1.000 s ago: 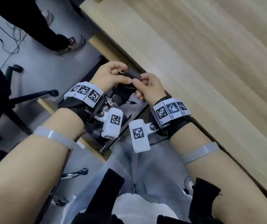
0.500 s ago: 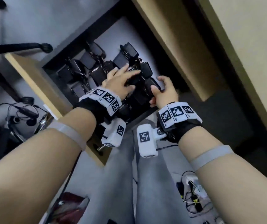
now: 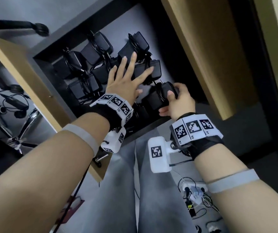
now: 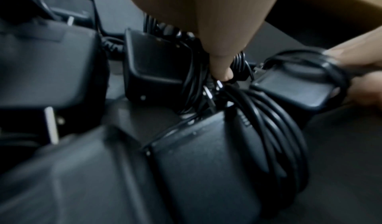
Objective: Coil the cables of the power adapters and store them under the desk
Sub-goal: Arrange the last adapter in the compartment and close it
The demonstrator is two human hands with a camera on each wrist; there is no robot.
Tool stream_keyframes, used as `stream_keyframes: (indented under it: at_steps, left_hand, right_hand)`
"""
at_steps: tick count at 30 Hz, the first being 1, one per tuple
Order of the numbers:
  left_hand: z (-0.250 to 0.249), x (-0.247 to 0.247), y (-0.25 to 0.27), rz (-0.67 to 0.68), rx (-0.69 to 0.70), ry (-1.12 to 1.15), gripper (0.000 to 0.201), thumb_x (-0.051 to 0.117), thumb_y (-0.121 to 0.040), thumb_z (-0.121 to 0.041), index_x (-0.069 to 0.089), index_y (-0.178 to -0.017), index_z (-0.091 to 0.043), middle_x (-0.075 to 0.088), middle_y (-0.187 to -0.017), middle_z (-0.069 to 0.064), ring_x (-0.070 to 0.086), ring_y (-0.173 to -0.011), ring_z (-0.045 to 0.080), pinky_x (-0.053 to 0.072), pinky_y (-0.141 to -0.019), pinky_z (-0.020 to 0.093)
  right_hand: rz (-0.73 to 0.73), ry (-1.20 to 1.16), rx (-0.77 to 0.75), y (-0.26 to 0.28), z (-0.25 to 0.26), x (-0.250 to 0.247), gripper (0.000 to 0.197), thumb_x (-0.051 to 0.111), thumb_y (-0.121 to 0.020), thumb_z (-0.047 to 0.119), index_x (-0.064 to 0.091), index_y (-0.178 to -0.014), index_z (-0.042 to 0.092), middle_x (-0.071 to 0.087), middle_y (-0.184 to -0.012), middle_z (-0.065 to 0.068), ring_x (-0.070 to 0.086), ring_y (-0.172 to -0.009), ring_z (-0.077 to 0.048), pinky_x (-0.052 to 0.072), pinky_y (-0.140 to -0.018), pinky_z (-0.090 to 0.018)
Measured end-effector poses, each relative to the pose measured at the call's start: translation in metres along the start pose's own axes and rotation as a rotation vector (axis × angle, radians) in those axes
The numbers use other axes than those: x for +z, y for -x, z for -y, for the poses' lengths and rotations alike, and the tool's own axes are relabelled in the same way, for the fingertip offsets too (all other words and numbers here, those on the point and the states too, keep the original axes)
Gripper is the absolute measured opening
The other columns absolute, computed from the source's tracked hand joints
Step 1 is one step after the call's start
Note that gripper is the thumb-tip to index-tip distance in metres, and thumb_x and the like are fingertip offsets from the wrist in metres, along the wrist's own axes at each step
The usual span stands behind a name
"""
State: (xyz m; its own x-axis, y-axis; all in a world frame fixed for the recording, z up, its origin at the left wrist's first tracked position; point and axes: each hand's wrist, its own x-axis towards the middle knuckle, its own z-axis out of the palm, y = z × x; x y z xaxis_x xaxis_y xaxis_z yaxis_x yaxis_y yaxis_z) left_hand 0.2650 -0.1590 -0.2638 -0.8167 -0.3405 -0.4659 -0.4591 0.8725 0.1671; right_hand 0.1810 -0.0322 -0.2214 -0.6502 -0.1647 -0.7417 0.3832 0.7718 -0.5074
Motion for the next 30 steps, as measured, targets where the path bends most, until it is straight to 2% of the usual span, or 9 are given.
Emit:
stream_keyframes:
  at_steps: [7, 11, 14, 16, 18, 21, 24, 28, 30]
  left_hand:
    - [0.006, -0.010, -0.002, 0.047, -0.001, 0.076, 0.068, 0.043, -0.095, -0.035, -0.002, -0.143, -0.048, -0.018, -0.156, 0.007, -0.002, -0.146, 0.021, 0.000, -0.115, 0.041]
    - [0.014, -0.029, -0.006, 0.099, -0.039, 0.467, 0.059, 0.049, -0.094, -0.027, 0.020, -0.144, -0.042, 0.005, -0.158, 0.007, 0.013, -0.144, 0.018, 0.003, -0.117, 0.034]
    - [0.028, -0.048, 0.006, -0.076, -0.129, 1.029, 0.047, 0.054, -0.090, -0.011, 0.046, -0.133, -0.031, 0.053, -0.133, 0.003, 0.051, -0.118, 0.012, 0.032, -0.108, 0.021]
    - [0.046, -0.063, 0.023, -0.221, -0.235, 1.145, 0.043, 0.053, -0.089, -0.005, 0.051, -0.128, -0.023, 0.058, -0.118, -0.001, 0.054, -0.096, 0.002, 0.039, -0.095, 0.011]
    - [0.068, -0.073, 0.044, -0.360, -0.353, 1.167, 0.046, 0.054, -0.087, -0.004, 0.049, -0.131, -0.014, 0.053, -0.124, -0.002, 0.052, -0.101, 0.001, 0.040, -0.099, 0.016]
    - [0.102, -0.075, 0.081, -0.522, -0.577, 1.076, 0.067, 0.060, -0.080, -0.010, 0.032, -0.141, -0.009, 0.034, -0.146, 0.011, 0.034, -0.135, 0.020, 0.025, -0.115, 0.032]
    - [0.123, -0.064, 0.106, -0.430, -0.839, 1.178, 0.088, 0.068, -0.063, -0.029, 0.030, -0.141, -0.011, 0.035, -0.145, 0.017, 0.035, -0.134, 0.032, 0.034, -0.110, 0.045]
    - [0.133, -0.046, 0.116, -0.155, -1.012, 1.405, 0.110, 0.072, -0.043, -0.042, 0.033, -0.139, -0.003, 0.051, -0.135, 0.016, 0.052, -0.122, 0.032, 0.042, -0.104, 0.043]
    - [0.132, -0.044, 0.119, -0.129, -0.969, 1.421, 0.112, 0.074, -0.053, -0.033, 0.018, -0.146, -0.003, 0.045, -0.140, 0.018, 0.050, -0.124, 0.030, 0.041, -0.105, 0.041]
  right_hand:
    - [-0.011, 0.053, 0.061, -0.015, 0.007, 0.025, 0.036, 0.032, -0.094, 0.003, 0.038, -0.128, 0.014, 0.049, -0.085, -0.002, 0.066, -0.073, -0.040, 0.055, -0.072, -0.054]
    - [0.018, 0.185, 0.057, -0.014, 0.008, 0.031, 0.041, 0.039, -0.088, 0.009, 0.036, -0.127, 0.020, 0.053, -0.108, -0.012, 0.064, -0.085, -0.040, 0.054, -0.076, -0.054]
    - [0.032, 0.255, 0.111, -0.009, 0.015, 0.024, 0.050, 0.046, -0.086, 0.016, 0.034, -0.133, 0.023, 0.046, -0.127, -0.015, 0.060, -0.098, -0.042, 0.050, -0.086, -0.052]
    - [0.030, 0.178, 0.132, 0.003, 0.022, 0.017, 0.058, 0.050, -0.086, 0.017, 0.030, -0.139, 0.024, 0.039, -0.127, -0.007, 0.062, -0.095, -0.041, 0.054, -0.082, -0.051]
    - [0.010, 0.044, 0.116, 0.019, 0.028, 0.015, 0.057, 0.050, -0.089, 0.013, 0.028, -0.140, 0.024, 0.032, -0.121, -0.002, 0.065, -0.074, -0.032, 0.058, -0.067, -0.044]
    - [0.043, -0.215, 0.114, 0.046, 0.043, 0.021, 0.042, 0.047, -0.089, 0.005, 0.038, -0.127, 0.022, 0.051, -0.109, -0.007, 0.058, -0.060, -0.018, 0.054, -0.050, -0.031]
    - [0.246, -0.556, 0.341, 0.074, 0.055, 0.035, 0.014, 0.043, -0.094, 0.006, 0.048, -0.096, 0.019, 0.052, -0.072, -0.004, 0.055, -0.065, -0.020, 0.052, -0.057, -0.032]
    - [0.434, -0.656, 0.501, 0.102, 0.062, 0.057, 0.021, 0.042, -0.097, 0.013, 0.058, -0.111, 0.011, 0.064, -0.100, 0.003, 0.064, -0.097, -0.026, 0.055, -0.076, -0.032]
    - [0.526, -0.586, 0.525, 0.111, 0.061, 0.068, 0.017, 0.042, -0.097, 0.014, 0.057, -0.091, 0.008, 0.069, -0.081, -0.005, 0.063, -0.093, -0.024, 0.055, -0.072, -0.036]
